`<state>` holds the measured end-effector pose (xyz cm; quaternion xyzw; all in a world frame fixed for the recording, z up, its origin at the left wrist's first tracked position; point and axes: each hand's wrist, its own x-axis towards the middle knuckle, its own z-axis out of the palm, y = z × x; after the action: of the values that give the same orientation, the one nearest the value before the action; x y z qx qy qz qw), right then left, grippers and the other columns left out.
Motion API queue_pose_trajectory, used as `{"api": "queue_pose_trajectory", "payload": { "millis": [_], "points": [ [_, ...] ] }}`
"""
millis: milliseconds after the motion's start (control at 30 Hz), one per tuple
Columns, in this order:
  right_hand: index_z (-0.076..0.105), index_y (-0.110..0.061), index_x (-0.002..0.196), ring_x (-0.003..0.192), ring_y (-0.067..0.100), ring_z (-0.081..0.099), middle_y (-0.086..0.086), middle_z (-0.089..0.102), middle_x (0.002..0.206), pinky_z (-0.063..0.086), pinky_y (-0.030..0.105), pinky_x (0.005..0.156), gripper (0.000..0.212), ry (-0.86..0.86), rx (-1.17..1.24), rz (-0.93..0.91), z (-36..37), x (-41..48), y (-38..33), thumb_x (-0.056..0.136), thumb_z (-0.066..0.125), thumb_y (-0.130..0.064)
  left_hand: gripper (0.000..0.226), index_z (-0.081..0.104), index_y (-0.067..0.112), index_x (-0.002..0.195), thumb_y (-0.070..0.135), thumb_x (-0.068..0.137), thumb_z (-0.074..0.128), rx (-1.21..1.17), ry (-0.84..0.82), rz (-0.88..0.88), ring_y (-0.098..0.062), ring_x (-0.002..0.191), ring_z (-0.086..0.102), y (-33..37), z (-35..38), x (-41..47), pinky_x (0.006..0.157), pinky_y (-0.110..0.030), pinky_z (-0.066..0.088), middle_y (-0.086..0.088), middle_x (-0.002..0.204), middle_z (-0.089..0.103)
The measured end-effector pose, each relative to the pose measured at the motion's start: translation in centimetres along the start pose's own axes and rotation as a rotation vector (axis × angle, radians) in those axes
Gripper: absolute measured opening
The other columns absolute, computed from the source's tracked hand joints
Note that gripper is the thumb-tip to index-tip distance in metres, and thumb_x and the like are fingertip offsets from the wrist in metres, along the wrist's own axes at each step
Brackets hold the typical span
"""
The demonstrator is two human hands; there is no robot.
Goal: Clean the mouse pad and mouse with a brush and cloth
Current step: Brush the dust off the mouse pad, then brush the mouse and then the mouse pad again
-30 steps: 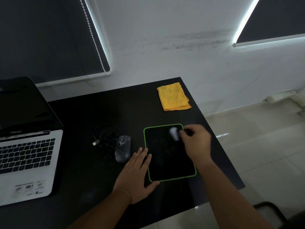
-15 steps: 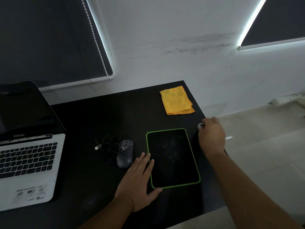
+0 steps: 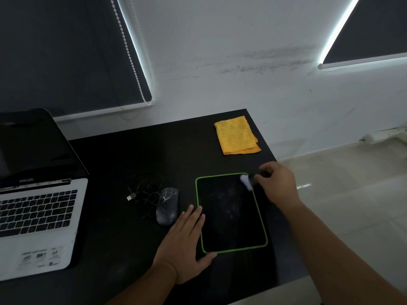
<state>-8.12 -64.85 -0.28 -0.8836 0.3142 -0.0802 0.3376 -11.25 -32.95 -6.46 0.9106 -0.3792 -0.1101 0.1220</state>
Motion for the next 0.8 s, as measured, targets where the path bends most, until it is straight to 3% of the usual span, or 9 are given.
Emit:
{"api": "queue_pose_trajectory", "payload": {
  "millis": [100, 167, 267, 333, 500, 567, 633, 700, 800],
  "points": [
    [0.065, -0.004, 0.120, 0.098, 0.035, 0.064, 0.017, 0.066, 0.114, 0.043, 0.034, 0.078, 0.031, 0.205, -0.235, -0.026, -0.9, -0.1, -0.6, 0.092, 0.071, -0.015, 0.099, 0.010, 0.016, 0.165, 0.080, 0.093, 0.034, -0.010, -0.004, -0.002, -0.013, 0.156, -0.022, 0.1, -0.1, 0.0, 0.127, -0.038, -0.001, 0.004, 0.172, -0.011],
    [0.065, -0.008, 0.126, 0.102, 0.029, 0.066, 0.012, 0.068, 0.117, 0.049, 0.035, 0.084, 0.037, 0.218, -0.089, -0.020, -0.9, -1.4, -2.3, 0.091, 0.074, -0.019, 0.100, 0.012, 0.015, 0.165, 0.079, 0.092, 0.036, -0.006, 0.000, -0.001, -0.014, 0.157, -0.019, 0.1, -0.2, 0.0, 0.128, -0.038, 0.001, 0.002, 0.173, -0.007],
    [0.071, -0.023, 0.115, 0.088, 0.011, 0.069, -0.005, 0.072, 0.101, 0.053, 0.025, 0.080, 0.036, -0.268, 0.191, -0.076, 2.2, -4.4, -5.4, 0.081, 0.085, -0.021, 0.099, 0.022, 0.012, 0.163, 0.078, 0.092, 0.042, -0.017, 0.017, -0.008, -0.017, 0.159, -0.009, 0.0, 0.0, 0.0, 0.129, -0.041, 0.008, -0.003, 0.173, 0.005],
    [0.073, -0.024, 0.110, 0.086, 0.008, 0.068, -0.008, 0.070, 0.096, 0.050, 0.020, 0.075, 0.032, -0.421, 0.123, -0.160, 4.7, -5.8, -5.7, 0.080, 0.085, -0.020, 0.099, 0.022, 0.012, 0.163, 0.077, 0.092, 0.041, -0.024, 0.008, -0.017, -0.019, 0.159, -0.006, 0.0, 0.1, 0.0, 0.129, -0.043, 0.010, -0.005, 0.173, 0.007],
    [0.068, -0.011, 0.119, 0.101, 0.018, 0.064, 0.004, 0.067, 0.115, 0.052, 0.028, 0.086, 0.030, 0.054, 0.050, -0.271, 5.6, -5.8, -6.5, 0.090, 0.075, -0.012, 0.098, 0.018, 0.012, 0.164, 0.078, 0.093, 0.035, 0.014, -0.009, -0.013, -0.022, 0.159, -0.009, 0.2, -0.4, -0.1, 0.129, -0.042, 0.005, -0.008, 0.171, 0.010],
    [0.068, -0.014, 0.116, 0.097, 0.014, 0.063, 0.000, 0.066, 0.112, 0.047, 0.022, 0.081, 0.028, -0.081, 0.041, -0.384, 6.4, -6.1, -7.9, 0.089, 0.076, -0.012, 0.098, 0.020, 0.011, 0.163, 0.078, 0.093, 0.035, 0.020, 0.005, -0.002, -0.026, 0.159, -0.005, 0.3, -0.5, -0.2, 0.129, -0.042, 0.002, -0.010, 0.170, 0.013],
    [0.067, -0.014, 0.113, 0.093, 0.019, 0.064, 0.002, 0.064, 0.110, 0.049, 0.027, 0.074, 0.024, -0.150, -0.097, -0.480, 7.6, -6.5, -8.8, 0.090, 0.072, -0.011, 0.095, 0.028, 0.009, 0.160, 0.076, 0.094, 0.039, 0.014, 0.058, 0.014, -0.031, 0.158, 0.008, 0.2, -0.1, -0.3, 0.128, -0.044, 0.009, -0.014, 0.166, 0.023],
    [0.066, -0.013, 0.116, 0.095, 0.023, 0.064, 0.004, 0.063, 0.113, 0.052, 0.032, 0.075, 0.024, -0.079, -0.101, -0.416, 7.8, -6.4, -9.3, 0.092, 0.070, -0.010, 0.087, 0.041, 0.008, 0.154, 0.072, 0.096, 0.046, -0.016, 0.141, 0.065, -0.035, 0.152, 0.028, -0.1, 0.4, -0.7, 0.124, -0.051, 0.028, -0.017, 0.158, 0.038],
    [0.067, -0.012, 0.118, 0.094, 0.015, 0.062, 0.004, 0.065, 0.113, 0.046, 0.016, 0.078, 0.029, -0.033, 0.030, -0.311, 7.5, -6.4, -9.8, 0.090, 0.075, -0.012, 0.062, 0.060, 0.012, 0.135, 0.059, 0.094, 0.062, -0.085, 0.411, 0.072, -0.033, 0.125, 0.053, -0.6, 0.1, -1.3, 0.101, -0.052, 0.047, -0.012, 0.135, 0.054]
  ]
}}
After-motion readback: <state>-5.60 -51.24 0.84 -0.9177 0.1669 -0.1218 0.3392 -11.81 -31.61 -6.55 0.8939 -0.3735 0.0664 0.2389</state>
